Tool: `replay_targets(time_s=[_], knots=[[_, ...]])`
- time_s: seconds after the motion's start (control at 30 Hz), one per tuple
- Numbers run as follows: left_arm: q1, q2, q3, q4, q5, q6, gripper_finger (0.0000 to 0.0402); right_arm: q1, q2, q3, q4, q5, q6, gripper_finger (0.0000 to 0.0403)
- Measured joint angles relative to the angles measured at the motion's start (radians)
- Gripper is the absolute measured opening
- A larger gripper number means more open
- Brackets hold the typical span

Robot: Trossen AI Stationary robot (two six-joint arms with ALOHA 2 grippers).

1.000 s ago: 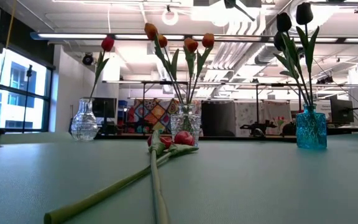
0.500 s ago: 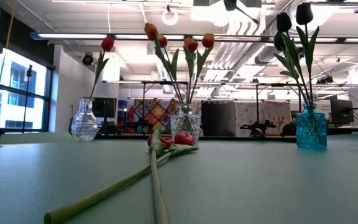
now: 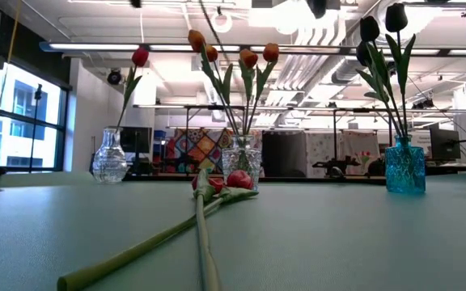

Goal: Sort flowers into vase by color
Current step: Put the pink tulip into the top left transparent vase

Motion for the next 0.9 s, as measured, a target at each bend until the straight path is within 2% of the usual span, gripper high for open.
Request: replay_targets(time_s=[0.1, 0.2, 0.3, 0.43, 0.63, 0.9], knots=[[0.004, -0.12, 0.0, -0.147, -0.099, 0.0, 0.0001, -0.014, -0.064, 0.0, -0.168, 0.019, 0.102, 0.0128], [0.017, -0.238, 0.021, -0.344, -0.229, -0.01, 0.0001, -0.023, -0.122, 0.0, -0.266, 0.042, 0.135, 0.013], [0.039, -0.305, 0.062, -0.524, -0.383, -0.01, 0.0001, -0.022, -0.158, 0.0, -0.287, 0.101, 0.124, 0.013], [0.092, -0.333, 0.114, -0.621, -0.533, 0.017, 0.0, -0.027, -0.174, 0.0, -0.287, 0.185, 0.09, 0.013], [0.204, -0.303, 0.204, -0.71, -0.602, 0.059, 0.0, -0.066, -0.173, 0.0, -0.287, 0.189, 0.076, 0.013], [0.374, -0.207, 0.362, -0.841, -0.589, 0.103, 0.0, -0.153, -0.173, 0.0, -0.287, 0.074, 0.049, 0.013]])
